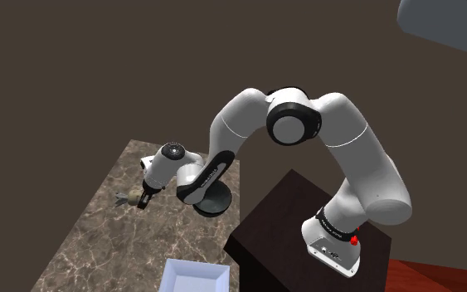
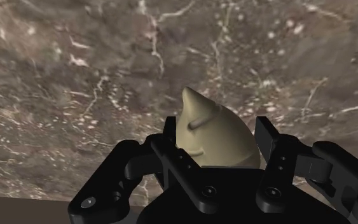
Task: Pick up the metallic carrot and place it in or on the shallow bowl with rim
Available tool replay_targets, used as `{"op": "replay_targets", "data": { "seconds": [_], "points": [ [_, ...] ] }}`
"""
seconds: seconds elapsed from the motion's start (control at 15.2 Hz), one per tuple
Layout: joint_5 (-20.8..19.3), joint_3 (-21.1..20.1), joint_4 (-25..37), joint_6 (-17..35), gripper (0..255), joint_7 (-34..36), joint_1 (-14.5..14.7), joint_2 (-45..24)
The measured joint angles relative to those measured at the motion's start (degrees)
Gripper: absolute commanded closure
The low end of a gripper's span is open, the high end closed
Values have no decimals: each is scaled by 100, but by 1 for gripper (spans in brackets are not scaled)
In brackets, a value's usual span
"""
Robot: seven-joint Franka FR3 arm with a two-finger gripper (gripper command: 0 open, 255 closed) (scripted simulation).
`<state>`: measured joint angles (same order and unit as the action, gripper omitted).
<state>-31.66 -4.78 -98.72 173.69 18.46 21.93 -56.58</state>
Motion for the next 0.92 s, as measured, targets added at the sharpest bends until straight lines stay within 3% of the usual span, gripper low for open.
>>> {"op": "replay_targets", "data": {
  "seconds": [0.92],
  "points": [
    [92,-379,-589,-447,255,-179,-305,965]
  ]
}}
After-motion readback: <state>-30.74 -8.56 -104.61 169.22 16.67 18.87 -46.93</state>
